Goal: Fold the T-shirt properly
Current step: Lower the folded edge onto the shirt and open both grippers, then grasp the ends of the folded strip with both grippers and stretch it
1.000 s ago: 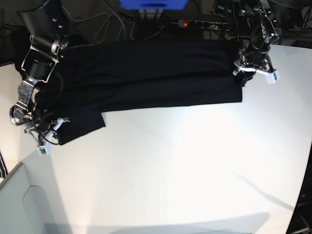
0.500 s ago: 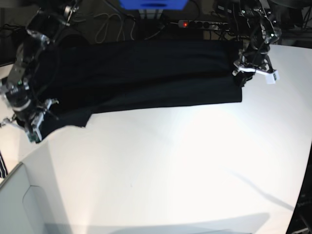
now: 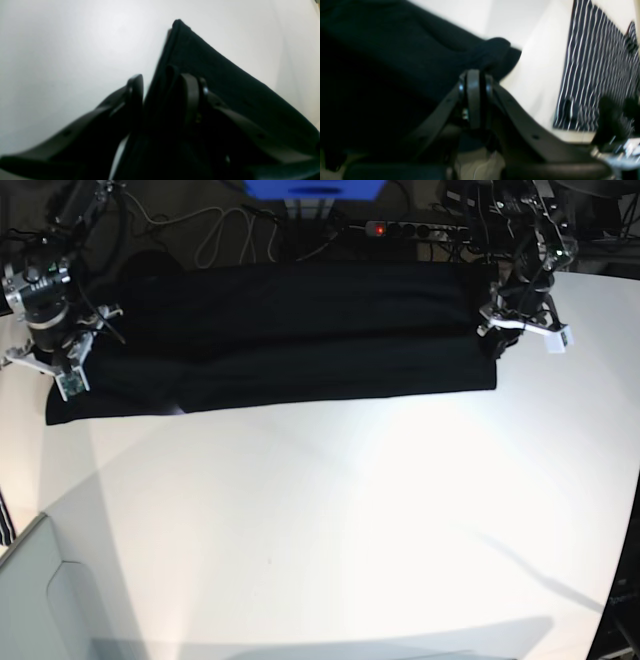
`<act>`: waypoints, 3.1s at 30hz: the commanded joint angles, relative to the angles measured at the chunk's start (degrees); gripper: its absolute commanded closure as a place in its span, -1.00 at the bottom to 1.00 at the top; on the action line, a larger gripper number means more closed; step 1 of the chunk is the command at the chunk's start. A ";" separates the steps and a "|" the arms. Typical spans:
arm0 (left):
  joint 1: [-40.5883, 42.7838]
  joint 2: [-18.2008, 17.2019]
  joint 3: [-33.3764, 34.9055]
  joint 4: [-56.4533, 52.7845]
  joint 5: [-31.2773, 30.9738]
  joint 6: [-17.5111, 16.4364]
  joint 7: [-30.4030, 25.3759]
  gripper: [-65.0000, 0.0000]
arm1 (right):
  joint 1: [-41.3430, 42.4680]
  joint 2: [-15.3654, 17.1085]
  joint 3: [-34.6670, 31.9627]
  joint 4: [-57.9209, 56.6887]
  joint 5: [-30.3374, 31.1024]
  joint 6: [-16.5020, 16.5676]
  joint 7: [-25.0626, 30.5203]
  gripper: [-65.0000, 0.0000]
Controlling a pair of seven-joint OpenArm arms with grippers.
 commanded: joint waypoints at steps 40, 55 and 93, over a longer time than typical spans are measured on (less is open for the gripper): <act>0.25 -0.70 -0.57 1.57 -0.86 -0.46 -0.90 0.25 | -0.43 -0.07 8.56 -5.56 0.27 0.82 1.00 -0.44; 4.47 -0.27 -0.22 8.60 -0.95 -0.55 -0.90 -0.14 | 1.07 -1.74 3.37 -10.04 0.18 0.82 1.09 -0.44; -2.65 -4.48 2.60 -2.48 -0.86 -0.19 -0.90 1.00 | 7.75 -1.65 2.66 -19.27 0.09 0.82 1.09 0.44</act>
